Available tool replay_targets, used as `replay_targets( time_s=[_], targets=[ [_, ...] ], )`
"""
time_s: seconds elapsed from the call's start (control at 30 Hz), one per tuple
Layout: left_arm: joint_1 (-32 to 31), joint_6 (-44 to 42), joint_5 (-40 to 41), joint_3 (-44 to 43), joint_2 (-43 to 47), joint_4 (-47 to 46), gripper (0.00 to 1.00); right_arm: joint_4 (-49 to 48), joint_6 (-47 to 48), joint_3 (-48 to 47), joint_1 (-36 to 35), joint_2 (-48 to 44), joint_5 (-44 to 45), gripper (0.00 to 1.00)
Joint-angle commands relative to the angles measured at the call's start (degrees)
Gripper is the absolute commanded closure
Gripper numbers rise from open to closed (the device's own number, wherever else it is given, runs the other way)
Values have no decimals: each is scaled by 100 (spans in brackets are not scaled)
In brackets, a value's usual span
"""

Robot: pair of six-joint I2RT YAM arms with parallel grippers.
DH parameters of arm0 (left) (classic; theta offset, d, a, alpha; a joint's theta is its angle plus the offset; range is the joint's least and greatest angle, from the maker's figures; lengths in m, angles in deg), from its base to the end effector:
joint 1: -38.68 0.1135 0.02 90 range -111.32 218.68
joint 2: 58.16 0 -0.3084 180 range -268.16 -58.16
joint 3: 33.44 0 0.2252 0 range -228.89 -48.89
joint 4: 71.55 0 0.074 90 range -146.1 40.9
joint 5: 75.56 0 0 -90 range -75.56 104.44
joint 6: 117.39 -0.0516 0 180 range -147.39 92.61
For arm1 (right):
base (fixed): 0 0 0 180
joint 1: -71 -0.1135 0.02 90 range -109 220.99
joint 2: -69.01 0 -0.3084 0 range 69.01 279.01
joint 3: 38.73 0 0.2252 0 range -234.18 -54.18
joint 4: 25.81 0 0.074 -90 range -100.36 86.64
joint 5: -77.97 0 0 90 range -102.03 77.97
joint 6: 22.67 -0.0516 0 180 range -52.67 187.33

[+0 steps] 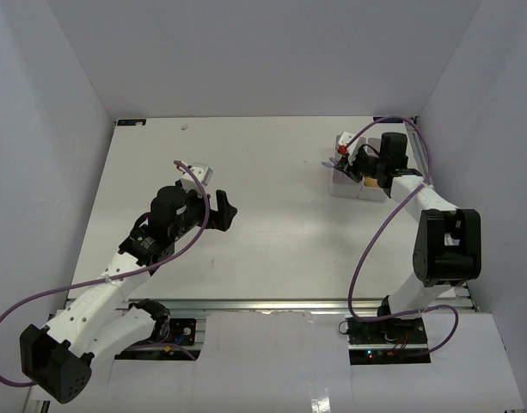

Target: Organize the makeup

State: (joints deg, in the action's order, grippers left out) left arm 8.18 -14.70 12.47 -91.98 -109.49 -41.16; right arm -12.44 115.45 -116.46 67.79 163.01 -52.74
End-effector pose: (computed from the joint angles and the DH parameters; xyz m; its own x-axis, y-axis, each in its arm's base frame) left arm 0.1423 -0.0859 0.3331 -0.4483 0.0093 -0.8938 0.4469 0.8683 -0.2151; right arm 0.3536 0.0535 0.3021 0.1234 -0.5583 -0.8204 -0.7738 0.4634 -0.4318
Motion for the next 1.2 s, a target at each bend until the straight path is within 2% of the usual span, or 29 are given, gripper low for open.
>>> replay_targets(
  time_s=[0.0,0.27,0.63,1.1,1.17],
  targets=[
    [0,-51,-66,29,27,-88,2,-381,-48,-201,75,88,-104,89],
    [0,-56,-75,29,-8,-88,2,-531,-57,-101,180,180,-95,83],
    [0,-65,-40,37,-26,-96,2,-662,-101,23,198,197,-104,80],
    [0,-65,-66,29,-52,-91,2,-785,-145,242,198,171,-51,72],
    [0,-58,-60,29,-52,-96,2,-785,-157,255,204,158,-57,69]
  ],
)
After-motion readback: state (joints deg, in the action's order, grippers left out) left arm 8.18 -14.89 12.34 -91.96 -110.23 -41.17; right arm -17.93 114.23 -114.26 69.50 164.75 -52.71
